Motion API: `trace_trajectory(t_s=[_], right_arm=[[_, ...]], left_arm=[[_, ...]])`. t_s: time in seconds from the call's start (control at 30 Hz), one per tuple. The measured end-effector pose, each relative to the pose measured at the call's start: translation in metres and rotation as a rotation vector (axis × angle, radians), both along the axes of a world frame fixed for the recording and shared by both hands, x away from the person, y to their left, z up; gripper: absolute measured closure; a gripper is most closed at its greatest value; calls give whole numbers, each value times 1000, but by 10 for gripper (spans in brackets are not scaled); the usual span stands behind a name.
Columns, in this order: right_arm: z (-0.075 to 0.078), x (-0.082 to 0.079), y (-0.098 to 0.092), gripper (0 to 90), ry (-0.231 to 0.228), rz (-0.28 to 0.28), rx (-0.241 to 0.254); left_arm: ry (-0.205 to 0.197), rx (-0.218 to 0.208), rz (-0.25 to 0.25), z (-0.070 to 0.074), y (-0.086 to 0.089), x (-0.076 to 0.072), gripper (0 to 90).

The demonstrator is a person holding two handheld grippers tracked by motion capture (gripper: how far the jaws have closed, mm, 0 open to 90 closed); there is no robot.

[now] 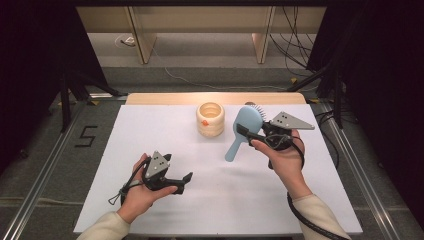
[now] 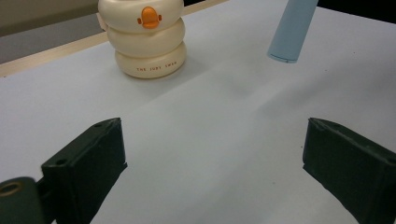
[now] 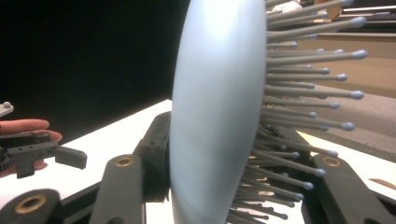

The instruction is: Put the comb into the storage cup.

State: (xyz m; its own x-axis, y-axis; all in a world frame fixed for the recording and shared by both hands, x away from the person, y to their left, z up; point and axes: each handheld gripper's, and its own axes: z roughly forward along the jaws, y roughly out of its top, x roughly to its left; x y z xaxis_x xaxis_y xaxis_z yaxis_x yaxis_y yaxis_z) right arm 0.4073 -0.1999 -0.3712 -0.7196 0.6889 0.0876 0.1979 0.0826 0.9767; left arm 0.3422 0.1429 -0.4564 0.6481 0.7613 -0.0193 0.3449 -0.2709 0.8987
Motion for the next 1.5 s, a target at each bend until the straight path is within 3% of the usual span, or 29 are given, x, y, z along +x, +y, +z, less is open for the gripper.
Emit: trace_trajectory(t_s=[1.5], right_arm=[[12, 19, 0, 506, -27, -52, 28]], left_arm=[[6, -20, 34, -1, 0, 3, 93]])
